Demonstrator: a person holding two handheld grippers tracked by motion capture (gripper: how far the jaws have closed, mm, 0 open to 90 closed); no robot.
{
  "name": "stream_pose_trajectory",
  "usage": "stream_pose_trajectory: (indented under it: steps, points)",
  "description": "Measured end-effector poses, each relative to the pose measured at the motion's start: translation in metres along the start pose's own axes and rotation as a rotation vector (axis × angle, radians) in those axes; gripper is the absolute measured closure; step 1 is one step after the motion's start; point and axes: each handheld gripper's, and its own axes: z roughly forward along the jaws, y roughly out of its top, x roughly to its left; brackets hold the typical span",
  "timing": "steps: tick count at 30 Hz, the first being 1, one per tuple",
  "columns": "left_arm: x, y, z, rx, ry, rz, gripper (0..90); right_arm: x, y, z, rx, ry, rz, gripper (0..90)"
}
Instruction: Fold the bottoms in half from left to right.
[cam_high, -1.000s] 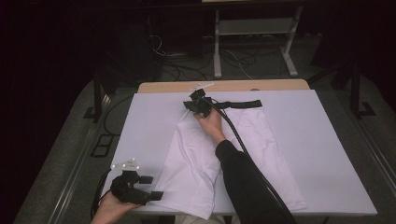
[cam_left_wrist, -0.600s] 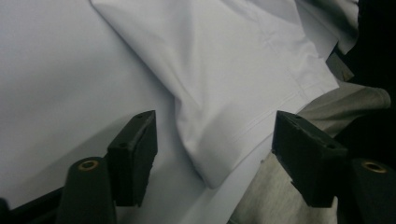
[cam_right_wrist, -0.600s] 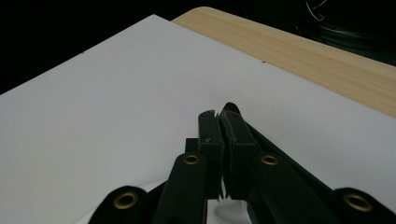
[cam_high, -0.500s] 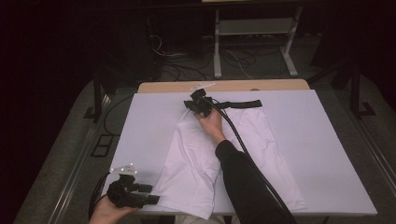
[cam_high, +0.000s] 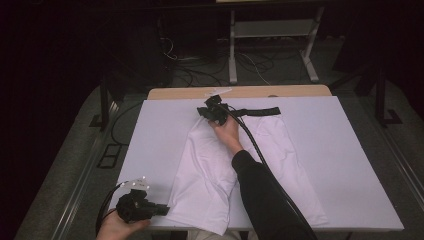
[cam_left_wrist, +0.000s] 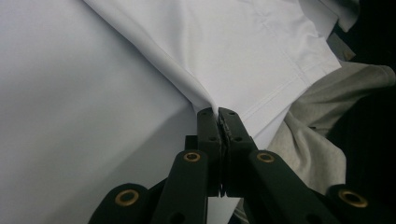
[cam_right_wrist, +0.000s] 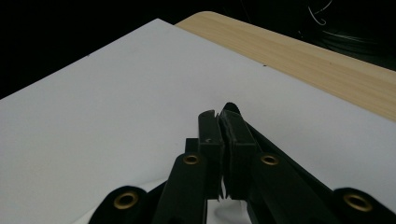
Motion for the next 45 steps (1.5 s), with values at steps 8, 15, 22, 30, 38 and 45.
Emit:
stream_pose_trajectory:
  steps: [8,15,22,30,38,45]
  points:
    - [-0.006,0.003,-0.002,-0.005,0.004,0.101,87.5,-0.001,-0.001,0.0,0.011,0.029,-0.004,86.0]
    - [-0.017,0.009,-0.007,-0.023,-0.002,0.206,87.6,-0.003,0.001,-0.004,0.004,0.033,-0.003,86.0]
    - [-0.028,0.02,-0.007,-0.026,-0.024,0.272,87.6,-0.009,0.005,-0.012,-0.001,0.044,0.012,86.0]
    - [-0.038,0.031,0.0,-0.012,-0.051,0.318,87.7,-0.016,0.01,-0.021,-0.003,0.031,0.011,86.0]
    - [-0.049,0.041,0.008,-0.011,-0.083,0.361,87.7,-0.027,0.013,-0.035,-0.007,0.015,0.011,86.0]
    - [-0.061,0.053,0.012,-0.003,-0.107,0.402,87.7,-0.035,0.013,-0.043,-0.01,0.01,0.023,85.9]
